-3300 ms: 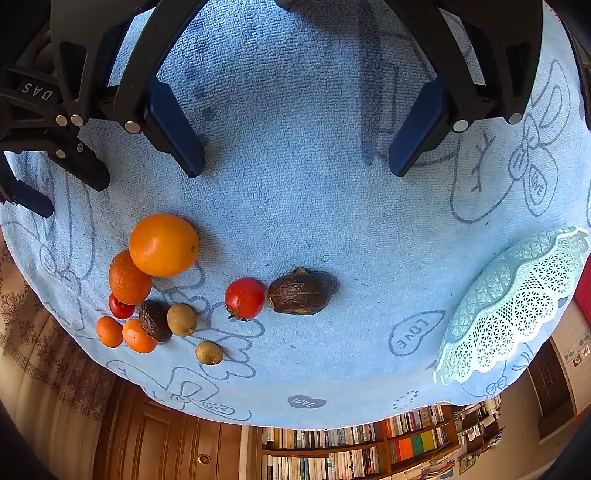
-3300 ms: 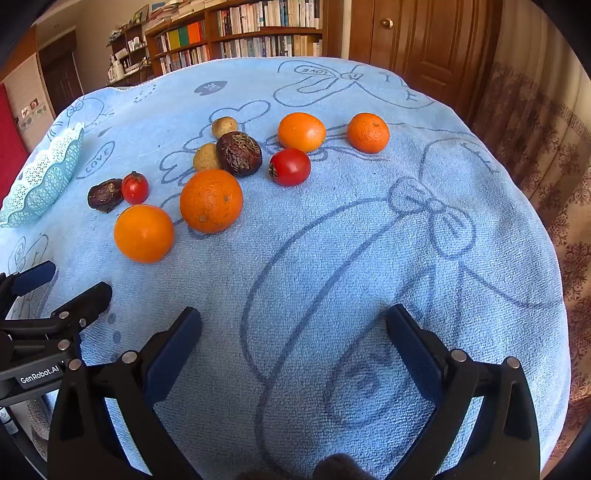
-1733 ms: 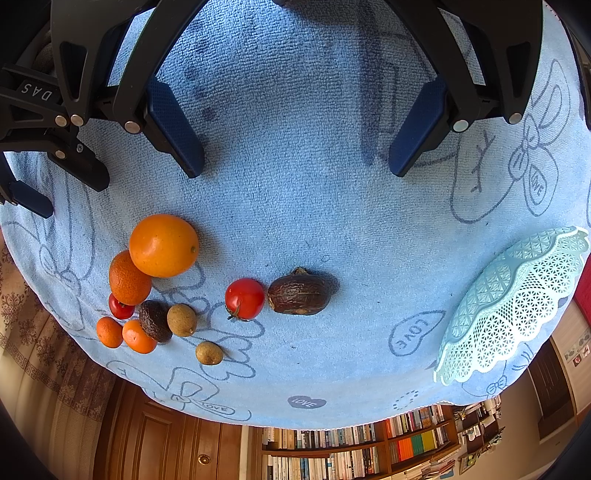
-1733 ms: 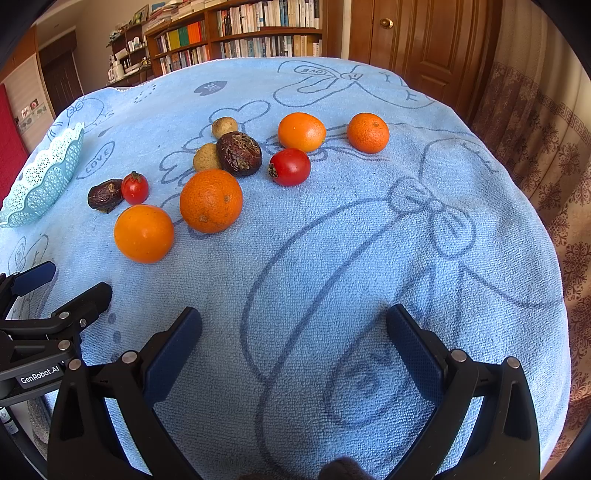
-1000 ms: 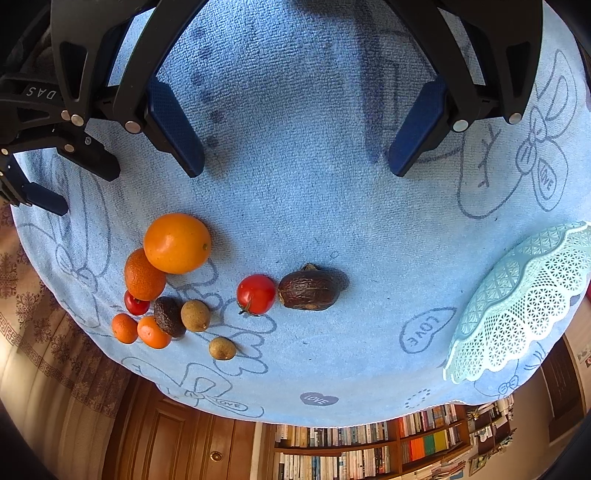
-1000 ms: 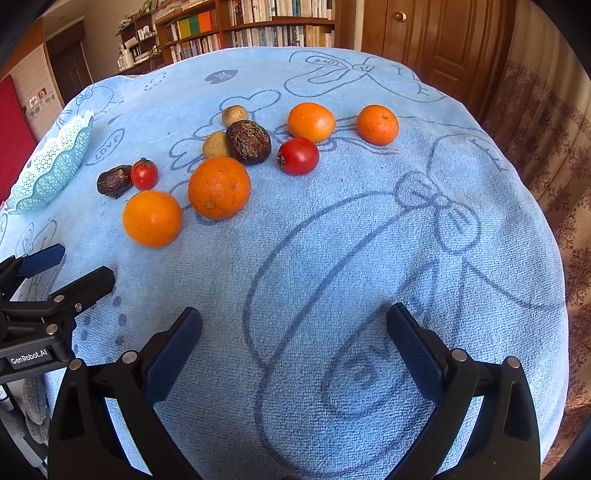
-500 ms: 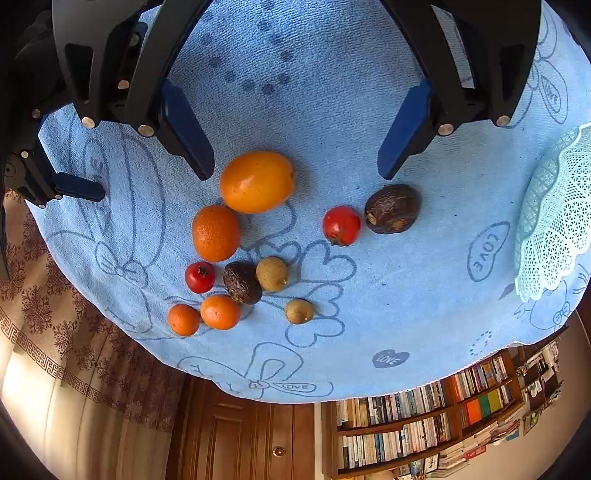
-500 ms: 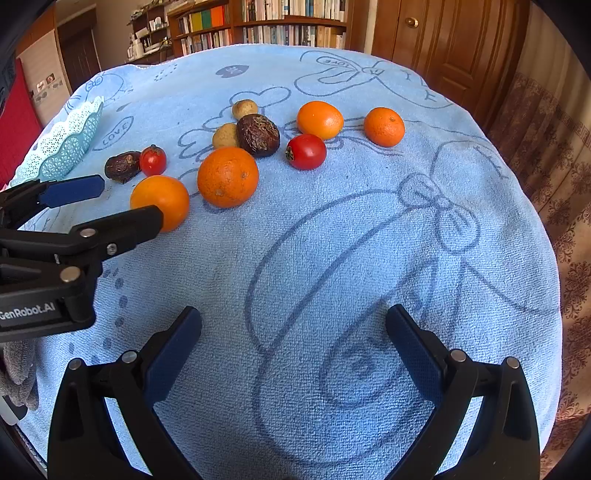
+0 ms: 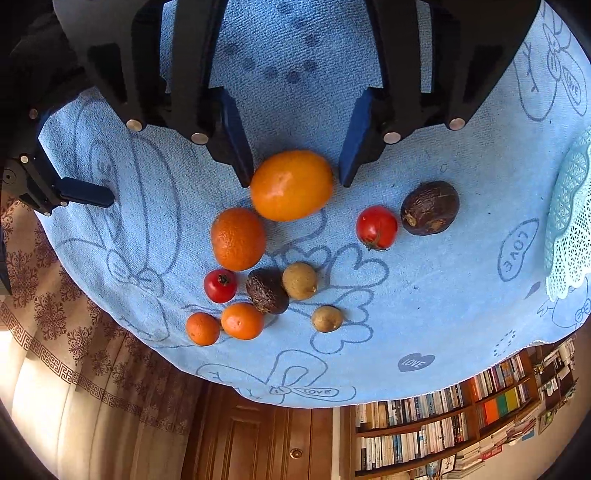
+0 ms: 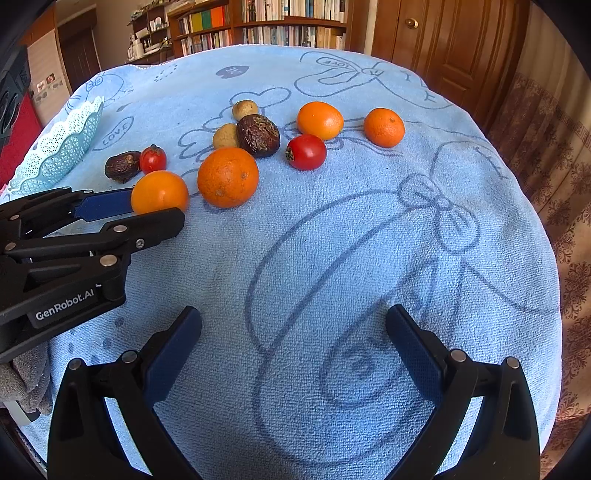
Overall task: Organize fruits
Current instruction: 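Grasp the large orange with the left tool while the right tool grasps another orange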
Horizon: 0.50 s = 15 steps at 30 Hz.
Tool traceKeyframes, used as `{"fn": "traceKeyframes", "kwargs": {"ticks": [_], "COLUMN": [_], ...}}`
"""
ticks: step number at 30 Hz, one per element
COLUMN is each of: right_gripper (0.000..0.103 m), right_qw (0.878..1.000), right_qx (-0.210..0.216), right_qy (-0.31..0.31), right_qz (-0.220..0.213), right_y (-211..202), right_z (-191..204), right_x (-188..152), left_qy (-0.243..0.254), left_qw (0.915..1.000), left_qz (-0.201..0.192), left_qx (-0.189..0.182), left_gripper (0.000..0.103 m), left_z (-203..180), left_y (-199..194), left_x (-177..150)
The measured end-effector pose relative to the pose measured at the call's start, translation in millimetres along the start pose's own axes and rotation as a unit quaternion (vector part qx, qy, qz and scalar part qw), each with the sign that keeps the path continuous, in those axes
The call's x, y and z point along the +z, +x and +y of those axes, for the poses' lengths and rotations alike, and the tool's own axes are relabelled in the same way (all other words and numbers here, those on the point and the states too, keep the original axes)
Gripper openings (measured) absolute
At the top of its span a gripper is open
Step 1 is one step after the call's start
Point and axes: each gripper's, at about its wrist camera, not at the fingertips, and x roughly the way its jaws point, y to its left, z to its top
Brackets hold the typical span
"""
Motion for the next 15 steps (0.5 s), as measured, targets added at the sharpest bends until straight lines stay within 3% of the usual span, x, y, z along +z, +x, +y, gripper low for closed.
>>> {"fn": "traceKeyframes", "kwargs": {"ticks": [9,15], "right_gripper": [0.098,0.096], "right_qw": [1.000,0.998], "right_qx": [0.020,0.029], "right_qy": [0.007,0.021], "right_qz": [-0.005,-0.051], "right_y": [-5.9,-22.5], "right_z": [-4.7,-4.7], "right_x": [3.8,24.8], "left_qy": [-0.015,-0.039], "left_qw": [0.9990,0.9960], "left_qz": [-0.035,-0.064], "left_qx": [0.025,0.050], "left_gripper": [0.045,0.045], "left_z": [16.1,36.0], "left_y": [-22.1,-43.3], "left_x": [-4.4,-4.6]}}
